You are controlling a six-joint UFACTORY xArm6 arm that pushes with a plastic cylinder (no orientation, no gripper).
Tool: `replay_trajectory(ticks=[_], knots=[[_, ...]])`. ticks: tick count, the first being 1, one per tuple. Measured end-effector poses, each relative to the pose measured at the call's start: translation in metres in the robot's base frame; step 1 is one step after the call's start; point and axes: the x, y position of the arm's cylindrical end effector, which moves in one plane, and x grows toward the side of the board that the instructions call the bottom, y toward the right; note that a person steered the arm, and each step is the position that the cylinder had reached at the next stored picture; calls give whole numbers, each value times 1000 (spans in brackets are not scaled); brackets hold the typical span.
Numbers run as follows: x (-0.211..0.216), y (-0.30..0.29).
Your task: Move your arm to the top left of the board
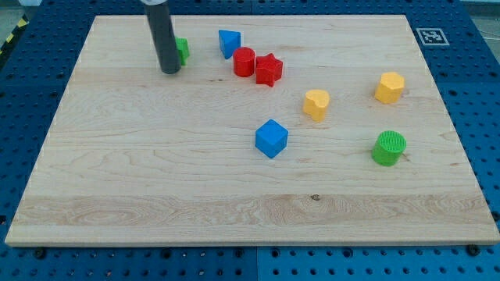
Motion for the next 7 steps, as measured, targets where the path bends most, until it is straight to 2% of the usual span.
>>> replay_trajectory(ticks=[2, 4, 5, 7], knots=[[0, -33], [0, -32], [-9, -28], [-62, -27]])
